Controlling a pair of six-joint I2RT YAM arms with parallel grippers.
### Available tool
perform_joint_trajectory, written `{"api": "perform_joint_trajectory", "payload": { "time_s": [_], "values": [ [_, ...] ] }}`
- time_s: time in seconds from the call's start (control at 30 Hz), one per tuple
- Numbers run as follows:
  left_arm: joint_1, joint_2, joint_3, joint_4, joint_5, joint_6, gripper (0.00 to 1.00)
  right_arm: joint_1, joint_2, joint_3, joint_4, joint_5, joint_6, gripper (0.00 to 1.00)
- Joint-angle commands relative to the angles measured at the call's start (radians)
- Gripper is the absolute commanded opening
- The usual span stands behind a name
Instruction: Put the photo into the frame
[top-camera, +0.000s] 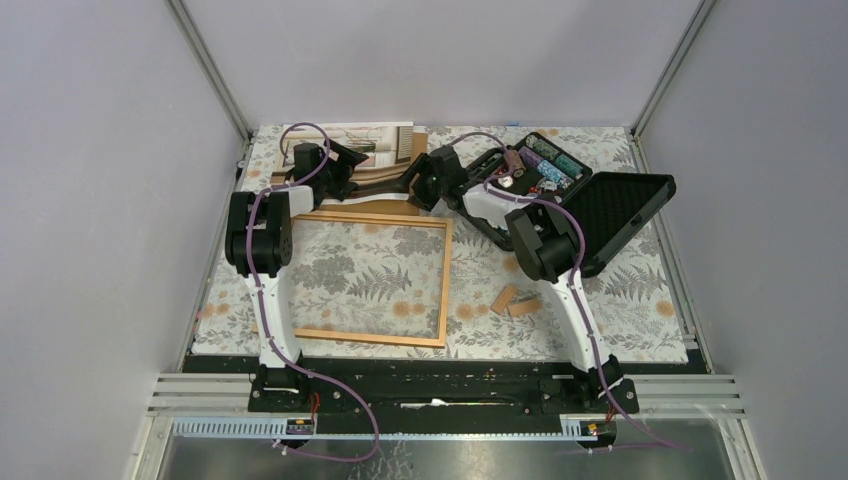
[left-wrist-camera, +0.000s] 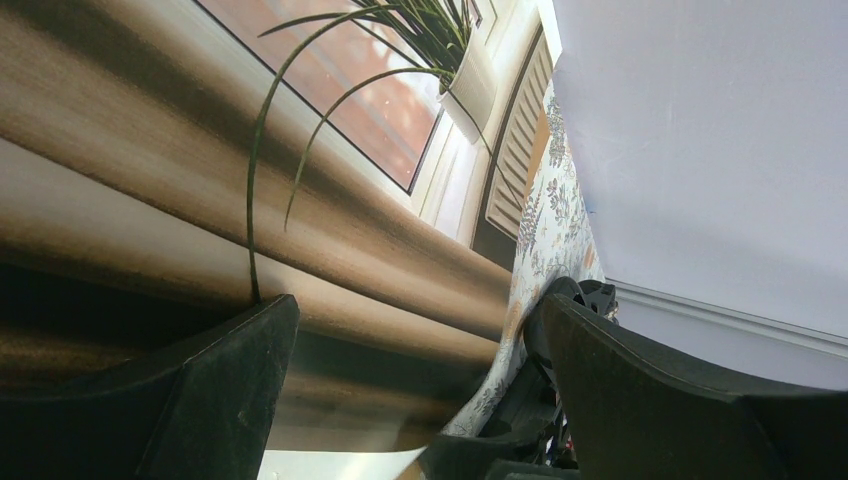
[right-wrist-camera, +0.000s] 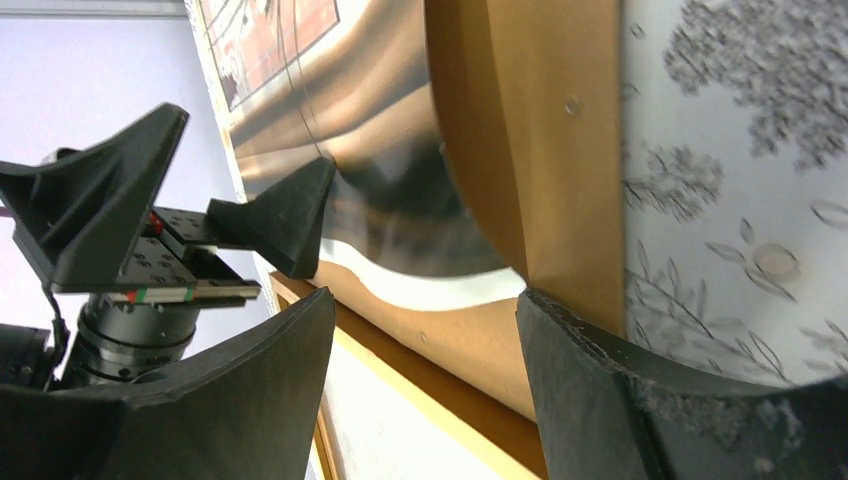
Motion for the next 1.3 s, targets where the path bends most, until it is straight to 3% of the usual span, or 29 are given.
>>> {"api": "perform_joint_trajectory", "payload": {
  "time_s": [0.0, 0.3, 0.83, 1.07, 1.27],
  "values": [
    [0.005, 0.046, -0.044, -0.120, -0.018, 0.041, 0.99, 0.015, 0.120, 0.091, -0.149, 0.065, -0.021, 0.75],
    [0.016, 0.048, -0.043, -0.121, -0.008, 0.041, 0.99, 0.019, 0.224, 0.242, -0.062, 0.029, -0.047, 0.76],
    [0.043, 0.045, -0.054, -0.108, 0.006, 0.050, 0.99, -0.032, 0.342, 0.553, -0.118, -0.108, -0.256, 0.82],
    [0.026, -0.082, -0.076, -0.102, -0.062, 0.192, 0.99, -0.040, 0.328, 0.508, -0.092, -0.106, -0.198, 0.47],
    [-0.027, -0.265, -0.064, -0.216, -0.212, 0.317, 0.99, -0.056, 0.326, 0.546, -0.106, -0.121, -0.195, 0.39]
  ]
}}
